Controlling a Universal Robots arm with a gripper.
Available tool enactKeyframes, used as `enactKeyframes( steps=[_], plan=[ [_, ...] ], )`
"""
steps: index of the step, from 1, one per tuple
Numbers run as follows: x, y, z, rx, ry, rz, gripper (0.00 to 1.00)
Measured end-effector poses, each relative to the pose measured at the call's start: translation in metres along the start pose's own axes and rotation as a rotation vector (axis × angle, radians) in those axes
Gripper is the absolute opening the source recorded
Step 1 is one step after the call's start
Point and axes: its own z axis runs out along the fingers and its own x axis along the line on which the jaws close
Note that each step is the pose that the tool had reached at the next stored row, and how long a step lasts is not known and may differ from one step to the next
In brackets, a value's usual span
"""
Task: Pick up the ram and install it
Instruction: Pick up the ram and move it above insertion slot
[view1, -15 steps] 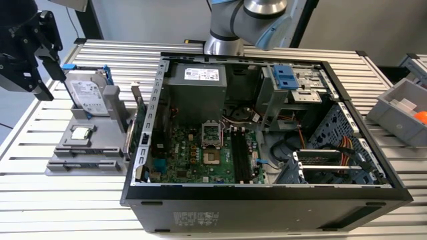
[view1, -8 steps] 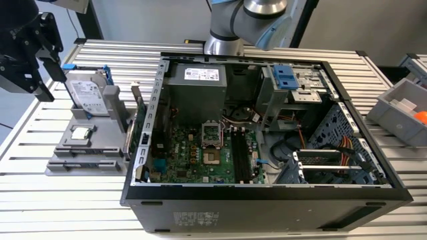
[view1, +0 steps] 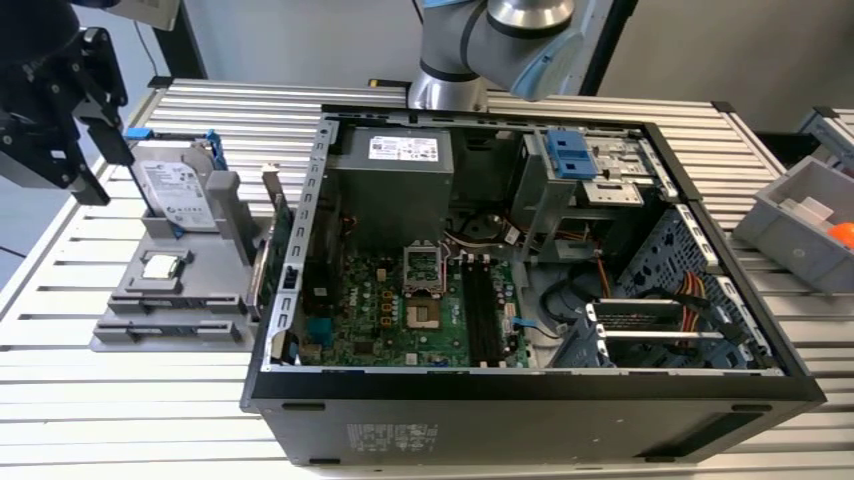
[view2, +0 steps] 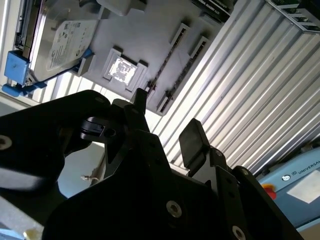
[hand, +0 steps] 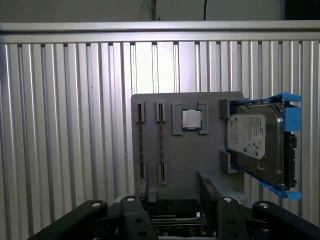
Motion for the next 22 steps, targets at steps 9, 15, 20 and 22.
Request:
enactKeyframes(
  steps=[9,15,20,22],
  plan=[
    [0.0001,-0.0001,0.002,0.0002,-0.0002,0.0,1.0],
    [0.0003,-0.0001,0.0057,0.0,0.0,0.0,1.0],
    [0.0005,-0.0002,0.0097,0.0,0.0,0.0,1.0],
    [0.0006,-0.0002,0.0112,0.0,0.0,0.0,1.0]
  ],
)
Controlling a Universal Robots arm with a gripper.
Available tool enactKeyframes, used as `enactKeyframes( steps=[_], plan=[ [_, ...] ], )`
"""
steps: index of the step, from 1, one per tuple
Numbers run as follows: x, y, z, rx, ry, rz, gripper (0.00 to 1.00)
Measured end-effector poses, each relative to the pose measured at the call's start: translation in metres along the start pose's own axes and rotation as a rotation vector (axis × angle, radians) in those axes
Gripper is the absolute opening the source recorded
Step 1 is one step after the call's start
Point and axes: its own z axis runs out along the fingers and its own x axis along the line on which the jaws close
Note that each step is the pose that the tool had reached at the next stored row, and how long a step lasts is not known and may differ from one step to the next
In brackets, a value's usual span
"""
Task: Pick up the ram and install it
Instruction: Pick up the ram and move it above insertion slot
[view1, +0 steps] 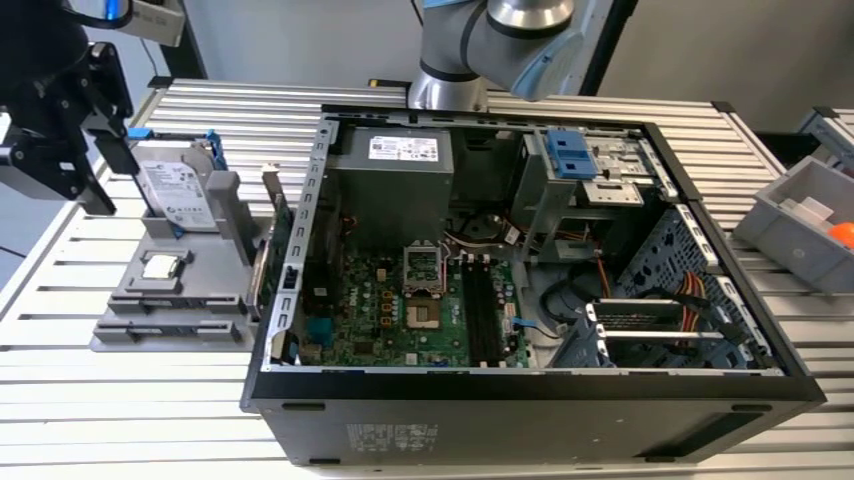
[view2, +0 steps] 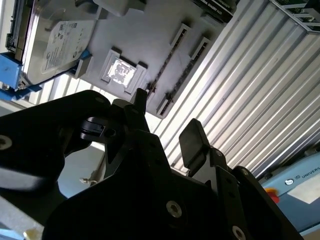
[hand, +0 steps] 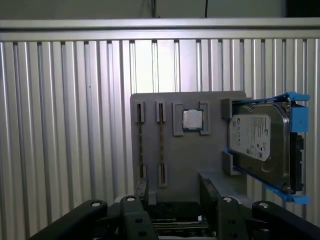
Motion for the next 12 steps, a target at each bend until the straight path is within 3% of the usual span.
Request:
enactKeyframes(
  steps=[12],
  plan=[
    [0.0004,-0.0001,0.0087,0.0001,-0.0001,0.0,1.0]
  ],
)
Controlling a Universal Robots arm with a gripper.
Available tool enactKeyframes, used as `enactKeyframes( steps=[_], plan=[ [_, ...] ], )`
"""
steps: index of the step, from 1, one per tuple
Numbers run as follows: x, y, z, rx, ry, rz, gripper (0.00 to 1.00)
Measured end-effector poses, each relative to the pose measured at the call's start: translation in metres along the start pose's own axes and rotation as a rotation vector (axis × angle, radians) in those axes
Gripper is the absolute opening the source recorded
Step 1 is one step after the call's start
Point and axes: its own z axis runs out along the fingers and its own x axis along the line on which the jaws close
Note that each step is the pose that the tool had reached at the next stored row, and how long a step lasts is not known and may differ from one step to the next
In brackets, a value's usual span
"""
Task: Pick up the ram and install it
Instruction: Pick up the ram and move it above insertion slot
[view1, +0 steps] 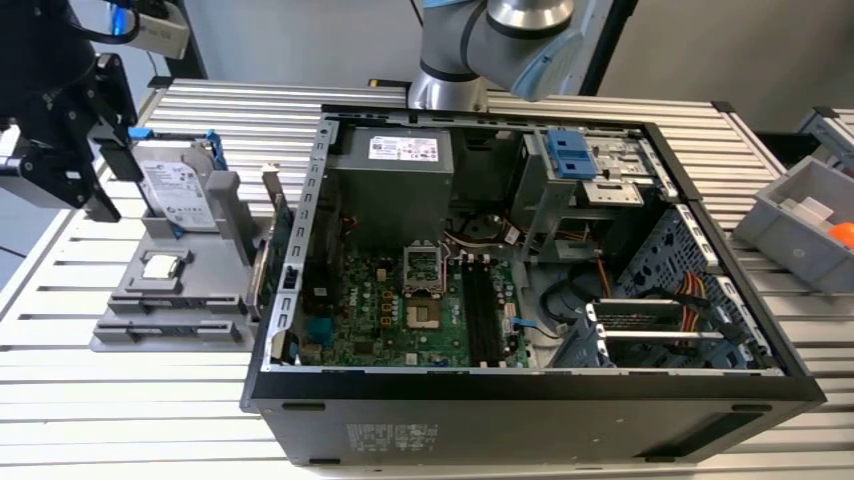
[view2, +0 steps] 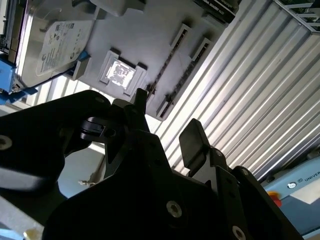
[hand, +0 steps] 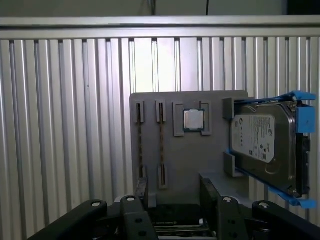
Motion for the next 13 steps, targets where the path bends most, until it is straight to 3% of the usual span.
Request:
enactKeyframes(
  steps=[13],
  plan=[
    [0.0004,-0.0002,0.0085,0.0,0.0,0.0,1.0]
  ],
)
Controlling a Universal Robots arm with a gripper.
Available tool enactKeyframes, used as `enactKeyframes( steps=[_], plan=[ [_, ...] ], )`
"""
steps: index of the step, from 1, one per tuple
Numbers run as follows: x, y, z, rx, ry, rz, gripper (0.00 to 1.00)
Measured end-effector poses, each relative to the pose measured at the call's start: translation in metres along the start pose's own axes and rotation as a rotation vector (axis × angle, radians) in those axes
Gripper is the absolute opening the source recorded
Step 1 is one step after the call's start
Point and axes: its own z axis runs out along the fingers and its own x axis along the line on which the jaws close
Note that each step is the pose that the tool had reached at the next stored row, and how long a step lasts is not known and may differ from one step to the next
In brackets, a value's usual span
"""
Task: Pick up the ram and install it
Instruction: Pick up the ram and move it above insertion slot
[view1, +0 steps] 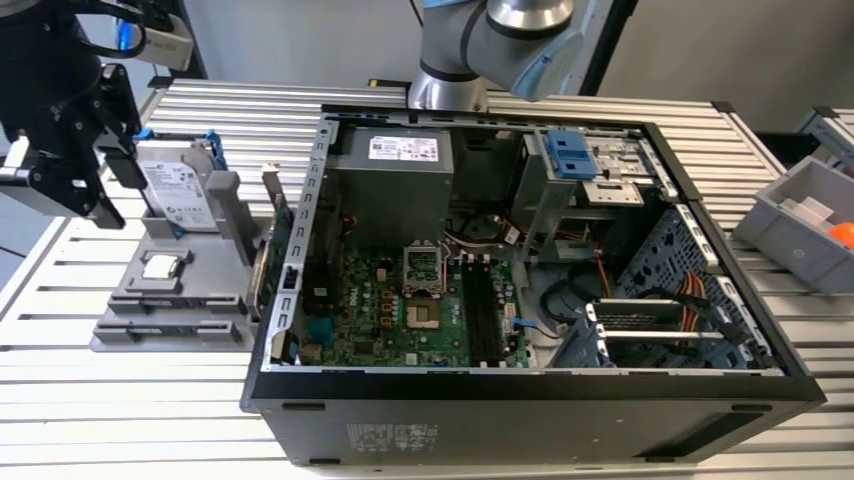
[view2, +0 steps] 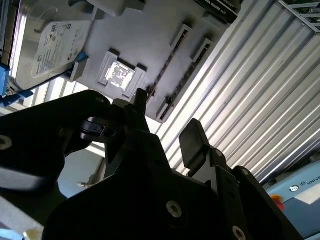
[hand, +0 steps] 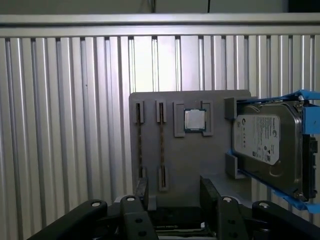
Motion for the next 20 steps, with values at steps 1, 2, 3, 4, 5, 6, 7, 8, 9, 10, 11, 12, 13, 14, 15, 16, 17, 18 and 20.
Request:
enactKeyframes(
  steps=[1,2,3,4,5,6,7,8,9,10,11,12,13,14,15,16,17,18,20],
  plan=[
    [0.0,0.0,0.0005,-0.0001,0.0001,0.0,1.0],
    [0.0,0.0,0.001,0.0,0.0,0.0,1.0],
    [0.0001,0.0,0.0016,0.0001,-0.0001,0.0,1.0],
    [0.0001,0.0,0.0023,0.0,0.0,0.0,1.0],
    [0.0002,0.0,0.0033,0.0001,0.0,0.0,1.0],
    [0.0002,-0.0001,0.0042,-0.0001,0.0001,0.0,1.0],
    [0.0003,-0.0001,0.0053,0.0002,-0.0001,0.0,1.0],
    [0.0003,0.0,0.0064,0.0005,-0.0001,0.0,1.0],
    [0.0003,-0.0001,0.0074,0.0009,-0.0001,0.0,1.0],
    [0.0004,-0.0001,0.0083,0.0009,-0.0001,0.0,1.0],
    [0.0005,-0.0001,0.0092,0.0009,0.0,0.0,1.0],
    [0.0005,-0.0001,0.0099,0.0009,-0.0001,0.0,1.0],
    [0.0007,-0.0001,0.0106,0.0009,0.0,0.0,1.0],
    [0.0011,-0.0002,0.0111,0.0009,0.0,0.0,1.0],
    [0.0015,-0.0002,0.0115,0.0008,0.0001,0.0,1.0],
    [0.0019,-0.0002,0.0121,0.0009,0.0,0.0,1.0],
    [0.0022,-0.0003,0.0131,0.001,-0.0001,0.0,1.0],
    [0.0027,-0.0003,0.0141,0.001,-0.0001,0.0,1.0],
    [0.0037,-0.0004,0.0164,0.0009,0.0,0.0,1.0]
  ],
)
